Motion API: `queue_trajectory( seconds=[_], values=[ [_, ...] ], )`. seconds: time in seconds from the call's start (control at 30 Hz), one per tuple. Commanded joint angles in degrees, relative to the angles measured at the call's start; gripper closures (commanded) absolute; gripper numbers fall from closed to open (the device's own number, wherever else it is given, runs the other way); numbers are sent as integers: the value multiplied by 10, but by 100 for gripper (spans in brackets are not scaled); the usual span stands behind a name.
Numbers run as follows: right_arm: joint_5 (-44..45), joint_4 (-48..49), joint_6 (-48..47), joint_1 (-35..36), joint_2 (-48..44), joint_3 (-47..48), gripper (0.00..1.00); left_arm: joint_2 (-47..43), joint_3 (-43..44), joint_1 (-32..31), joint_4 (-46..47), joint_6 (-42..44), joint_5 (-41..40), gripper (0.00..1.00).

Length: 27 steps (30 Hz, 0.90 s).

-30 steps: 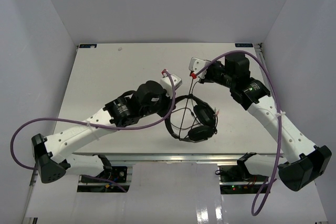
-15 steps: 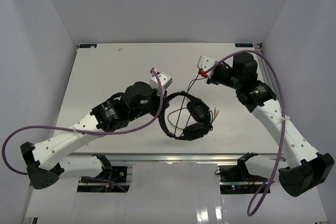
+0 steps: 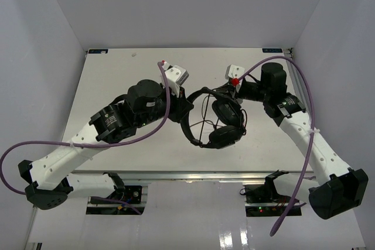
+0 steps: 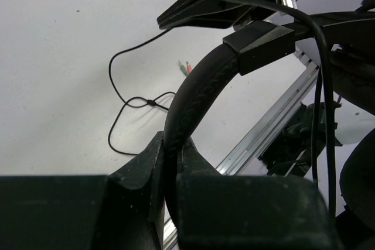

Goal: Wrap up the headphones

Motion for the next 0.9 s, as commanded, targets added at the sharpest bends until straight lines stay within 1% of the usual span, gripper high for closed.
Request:
queue_trajectory(
  seconds=[0.0, 0.03, 0.13, 0.17, 0.2, 0.27, 0.33, 0.4, 0.53, 0.7, 0.8, 0.87],
  values=[
    [-128, 57, 110, -25, 24, 2, 92, -5, 60, -4, 20, -31, 29, 100],
    [-149, 62, 132, -26, 30, 1, 92, -1, 71, -4, 16, -33, 28, 100],
    [-213, 146, 233, -30, 42, -22, 92, 10, 103, -4, 5, -34, 22, 100],
    [-230, 191, 270, -30, 45, -34, 92, 13, 114, -4, 2, -34, 20, 100],
    [-238, 258, 300, -29, 53, -52, 92, 15, 125, -4, -3, -33, 19, 100],
    [-259, 375, 399, -30, 63, -78, 92, 24, 136, -4, -11, -32, 16, 100],
    [-261, 439, 467, -28, 79, -90, 92, 36, 154, -4, -17, -35, 20, 100],
    [-255, 495, 488, -27, 99, -97, 92, 43, 173, -4, -25, -40, 23, 100],
    [-250, 563, 529, -22, 142, -111, 90, 57, 204, -5, -36, -42, 21, 100],
    [-261, 687, 600, -18, 199, -138, 89, 72, 241, -4, -48, -31, -3, 100],
    [-270, 728, 637, -13, 222, -149, 89, 77, 262, -4, -51, -26, -24, 100],
    [-274, 745, 644, -6, 229, -158, 88, 76, 269, -4, -50, -23, -48, 100]
  ],
)
